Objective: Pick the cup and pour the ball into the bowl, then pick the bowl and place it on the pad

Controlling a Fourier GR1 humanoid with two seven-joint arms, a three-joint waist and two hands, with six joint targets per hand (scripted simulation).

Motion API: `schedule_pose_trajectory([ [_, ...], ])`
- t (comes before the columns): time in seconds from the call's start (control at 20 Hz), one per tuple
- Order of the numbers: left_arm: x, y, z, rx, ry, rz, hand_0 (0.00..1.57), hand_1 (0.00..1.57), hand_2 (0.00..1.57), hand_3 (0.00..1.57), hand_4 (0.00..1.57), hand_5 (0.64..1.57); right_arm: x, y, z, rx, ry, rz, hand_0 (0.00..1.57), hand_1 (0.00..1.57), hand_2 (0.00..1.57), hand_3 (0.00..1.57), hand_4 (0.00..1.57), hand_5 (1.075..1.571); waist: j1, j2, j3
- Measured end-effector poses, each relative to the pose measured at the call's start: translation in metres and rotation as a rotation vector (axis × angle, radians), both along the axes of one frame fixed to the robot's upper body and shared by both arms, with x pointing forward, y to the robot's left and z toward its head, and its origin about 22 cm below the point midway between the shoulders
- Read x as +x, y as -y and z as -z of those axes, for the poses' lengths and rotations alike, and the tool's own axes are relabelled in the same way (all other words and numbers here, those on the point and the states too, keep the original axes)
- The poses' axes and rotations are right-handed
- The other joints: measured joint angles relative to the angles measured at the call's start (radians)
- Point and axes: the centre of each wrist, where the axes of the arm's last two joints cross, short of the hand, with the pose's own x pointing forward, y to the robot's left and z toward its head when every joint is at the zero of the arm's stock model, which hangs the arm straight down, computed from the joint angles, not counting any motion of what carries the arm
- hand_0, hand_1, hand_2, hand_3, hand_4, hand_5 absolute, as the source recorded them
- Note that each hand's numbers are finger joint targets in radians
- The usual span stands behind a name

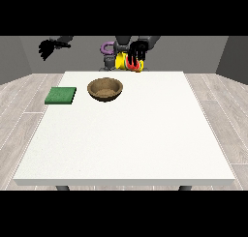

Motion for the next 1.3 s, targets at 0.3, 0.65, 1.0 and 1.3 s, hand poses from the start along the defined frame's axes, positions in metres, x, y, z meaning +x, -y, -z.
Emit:
schedule_pose_trajectory([
  [0.3, -0.010, 0.051, 0.005, 0.324, 0.001, 0.105, 1.54, 1.54, 1.57, 1.57, 1.57, 1.124, 0.003, 0.001, 0.002, 0.002, 0.007, -0.010, 0.00, 0.00, 0.00, 0.00, 0.00, 1.570, -0.013, 0.014, -0.0003],
  [0.65, -0.024, 0.077, 0.021, 0.736, 0.035, 0.194, 1.46, 1.46, 1.57, 1.57, 1.51, 1.178, -0.001, 0.004, 0.010, 0.008, -0.023, 0.008, 0.00, 0.00, 0.00, 0.00, 0.00, 1.571, 0.006, -0.025, -0.0010],
  [1.0, -0.033, 0.096, 0.019, 0.912, 0.073, 0.239, 1.45, 1.45, 1.57, 1.57, 1.53, 1.135, 0.002, 0.008, 0.007, 0.014, -0.036, 0.012, 0.00, 0.00, 0.00, 0.00, 0.00, 1.568, 0.025, -0.017, -0.0022],
  [1.3, -0.024, 0.081, 0.002, 0.457, 0.017, 0.140, 1.30, 1.30, 1.57, 1.57, 1.57, 1.156, 0.004, -0.007, 0.015, 0.038, -0.083, 0.054, 0.00, 0.00, 0.00, 0.00, 0.22, 1.565, 0.083, -0.020, -0.0083],
])
